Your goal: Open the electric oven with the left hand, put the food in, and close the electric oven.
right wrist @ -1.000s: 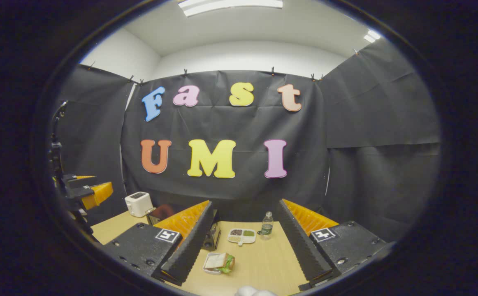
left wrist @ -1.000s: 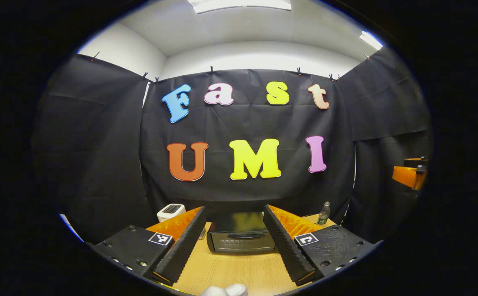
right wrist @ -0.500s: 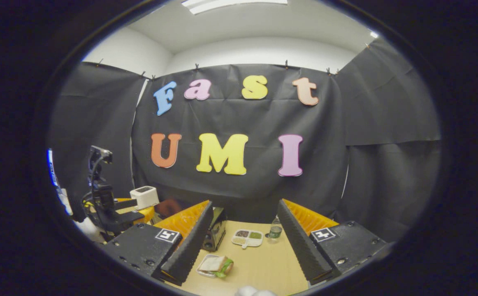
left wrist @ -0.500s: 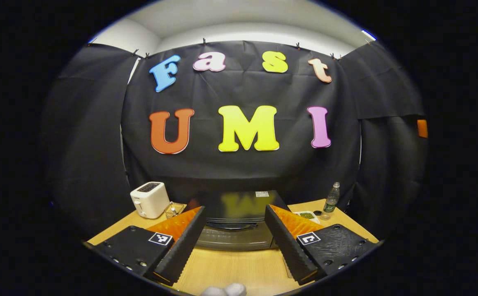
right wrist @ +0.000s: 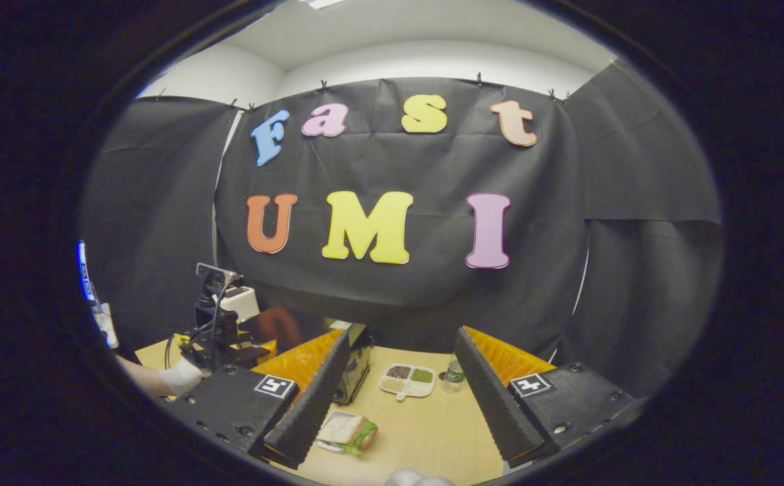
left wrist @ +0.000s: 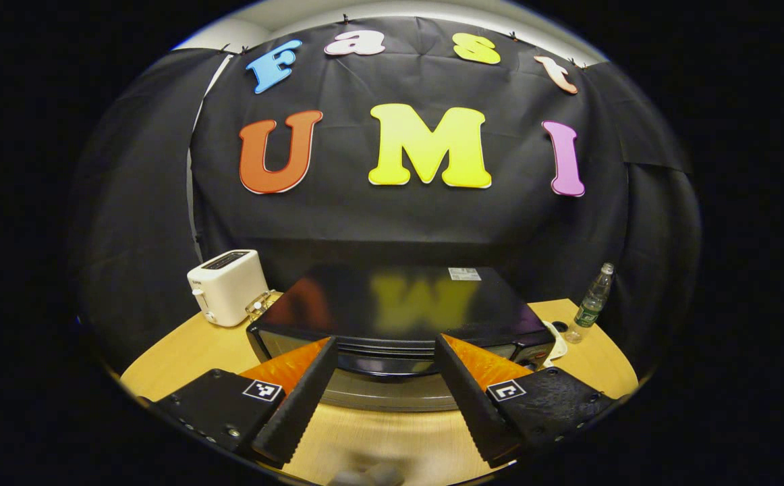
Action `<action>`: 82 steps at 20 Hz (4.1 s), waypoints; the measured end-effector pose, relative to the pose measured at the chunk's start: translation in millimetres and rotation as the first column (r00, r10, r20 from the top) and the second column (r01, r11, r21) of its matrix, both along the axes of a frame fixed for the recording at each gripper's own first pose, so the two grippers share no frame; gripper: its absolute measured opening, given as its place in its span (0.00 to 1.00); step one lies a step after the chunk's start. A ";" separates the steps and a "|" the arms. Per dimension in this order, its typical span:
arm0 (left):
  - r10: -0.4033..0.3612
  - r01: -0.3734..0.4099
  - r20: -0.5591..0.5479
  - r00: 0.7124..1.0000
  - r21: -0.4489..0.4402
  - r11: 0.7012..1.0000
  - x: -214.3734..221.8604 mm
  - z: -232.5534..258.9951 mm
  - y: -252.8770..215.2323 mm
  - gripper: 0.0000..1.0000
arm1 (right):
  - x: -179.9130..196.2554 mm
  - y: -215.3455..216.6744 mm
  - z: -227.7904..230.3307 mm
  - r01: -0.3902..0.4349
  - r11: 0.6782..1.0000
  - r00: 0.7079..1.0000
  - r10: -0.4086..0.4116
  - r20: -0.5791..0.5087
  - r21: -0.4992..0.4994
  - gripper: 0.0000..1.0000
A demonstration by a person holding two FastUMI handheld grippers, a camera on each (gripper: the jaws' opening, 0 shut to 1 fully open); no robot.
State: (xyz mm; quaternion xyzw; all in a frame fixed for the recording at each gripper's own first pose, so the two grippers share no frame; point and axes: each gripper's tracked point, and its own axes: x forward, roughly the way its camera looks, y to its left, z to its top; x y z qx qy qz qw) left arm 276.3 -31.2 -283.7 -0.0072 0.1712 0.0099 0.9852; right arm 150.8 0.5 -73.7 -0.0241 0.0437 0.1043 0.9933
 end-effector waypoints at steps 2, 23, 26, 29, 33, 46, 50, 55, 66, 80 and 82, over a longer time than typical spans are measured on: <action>-0.002 0.002 -0.024 1.000 0.006 1.000 6.7 -9.8 1.7 0.94 | 3.8 0.3 -4.3 -0.003 1.000 1.000 0.003 -0.010 -0.006 0.91; -0.088 0.090 -0.128 0.988 0.012 0.996 -75.7 -41.4 4.7 0.97 | -41.1 26.3 -18.5 -0.014 1.000 1.000 0.014 -0.023 -0.025 0.91; -0.095 0.098 -0.163 0.982 0.011 0.995 -97.9 -57.6 4.7 0.97 | -53.5 30.9 -24.3 -0.015 0.999 0.999 0.014 -0.035 -0.032 0.91; -0.103 0.106 -0.197 0.975 0.006 0.994 -119.2 -79.9 3.5 0.97 | -63.3 33.4 -32.3 -0.013 0.999 0.999 0.012 -0.048 -0.038 0.91; -0.106 0.107 -0.227 0.968 -0.009 0.994 -137.0 -105.5 3.5 0.96 | -72.6 32.4 -43.7 -0.007 0.999 0.998 0.003 -0.069 -0.051 0.91; -0.084 0.071 -0.348 0.934 -0.050 0.996 -162.6 -167.9 1.3 0.96 | -74.2 22.9 -86.4 0.008 0.997 0.987 -0.020 -0.161 -0.079 0.99; -0.070 0.063 -0.298 0.952 -0.032 0.997 -159.6 -151.9 5.7 0.96 | -67.4 22.7 -90.5 0.003 0.998 0.984 -0.013 -0.177 -0.057 0.91; -0.047 0.054 -0.186 0.981 0.033 0.998 -160.9 -94.9 20.2 0.96 | -58.1 17.0 -99.9 -0.008 0.998 0.982 -0.003 -0.188 -0.057 0.91; -0.077 0.077 0.070 0.995 -0.001 0.997 -200.3 66.4 13.1 0.96 | -42.2 38.2 -196.0 -0.065 0.998 0.928 0.067 -0.365 0.016 0.99; -0.047 0.046 0.131 0.990 0.011 0.999 -211.4 140.1 16.1 0.96 | 22.6 74.7 -313.4 -0.113 0.955 0.732 0.267 -0.627 0.275 0.87; -0.025 0.024 0.117 0.993 0.011 1.000 -205.9 138.7 15.5 0.95 | 31.8 72.7 -321.8 -0.115 0.946 0.693 0.294 -0.658 0.302 0.87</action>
